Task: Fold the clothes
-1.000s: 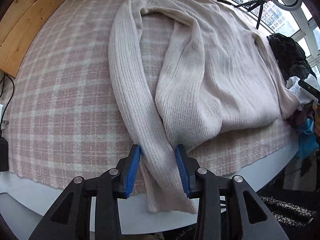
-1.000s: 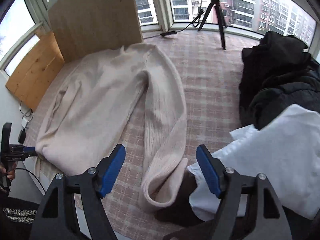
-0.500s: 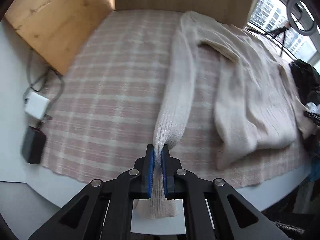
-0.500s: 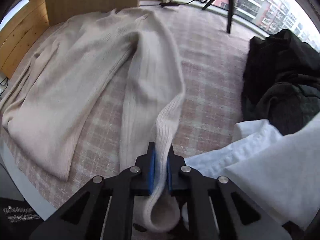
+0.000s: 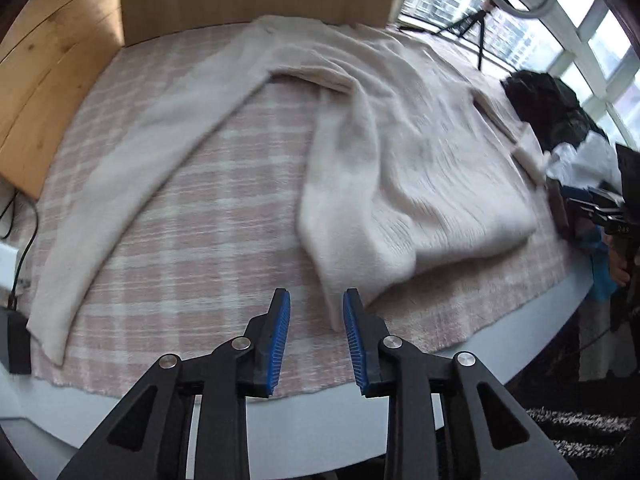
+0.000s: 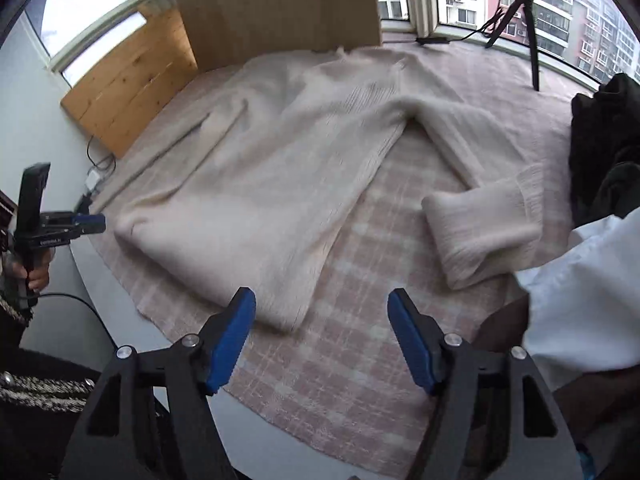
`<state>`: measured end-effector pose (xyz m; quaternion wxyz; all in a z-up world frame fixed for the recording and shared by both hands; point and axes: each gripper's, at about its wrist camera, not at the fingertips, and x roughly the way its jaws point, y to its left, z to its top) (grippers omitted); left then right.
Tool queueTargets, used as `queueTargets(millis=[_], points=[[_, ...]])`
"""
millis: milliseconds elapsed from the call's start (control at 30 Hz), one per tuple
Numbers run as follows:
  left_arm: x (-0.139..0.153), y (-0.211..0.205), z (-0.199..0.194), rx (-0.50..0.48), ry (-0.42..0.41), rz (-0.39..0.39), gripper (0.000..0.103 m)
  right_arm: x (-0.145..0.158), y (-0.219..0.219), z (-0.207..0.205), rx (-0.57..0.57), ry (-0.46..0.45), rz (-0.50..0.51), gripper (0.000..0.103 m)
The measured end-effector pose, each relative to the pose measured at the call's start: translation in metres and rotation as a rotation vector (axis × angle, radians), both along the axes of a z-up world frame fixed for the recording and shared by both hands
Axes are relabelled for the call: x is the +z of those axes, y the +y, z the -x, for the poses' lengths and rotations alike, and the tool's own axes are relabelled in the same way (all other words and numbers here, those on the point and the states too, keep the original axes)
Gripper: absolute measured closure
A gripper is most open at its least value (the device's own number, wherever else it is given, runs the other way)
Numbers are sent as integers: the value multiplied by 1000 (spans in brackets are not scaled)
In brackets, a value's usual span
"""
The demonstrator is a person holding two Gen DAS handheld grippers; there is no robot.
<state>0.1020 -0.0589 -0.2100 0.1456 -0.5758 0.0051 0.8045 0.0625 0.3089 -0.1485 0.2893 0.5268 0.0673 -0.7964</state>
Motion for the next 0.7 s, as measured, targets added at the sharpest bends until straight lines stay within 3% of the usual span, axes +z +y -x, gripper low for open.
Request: queueTargets(millis=[167, 233, 300, 333, 433, 567, 633, 700], points=[[-10, 17, 19, -59, -20, -35, 79, -27, -25, -1, 55, -29, -3, 35], [-13, 15, 27, -43, -31, -49, 94, -38, -35, -1, 76, -40, -1, 42], [-11, 11, 32, -31, -27, -87, 95, -44, -43, 1, 92, -64, 14, 92], [-5, 9, 32, -30, -16, -95, 95, -41, -43, 6, 89, -78, 37, 91], [22, 1, 28, -22, 10, -124, 96, -13, -37, 14, 79, -57, 104, 93], [66, -29, 15, 14, 24, -240, 96, 62, -12, 9, 64, -3, 243, 94], [75, -43, 7, 44, 7, -277, 101, 89, 5, 9, 24, 3, 297, 96], [68, -48, 1, 45, -28, -266, 101, 92, 13, 9, -1, -24, 300, 100]])
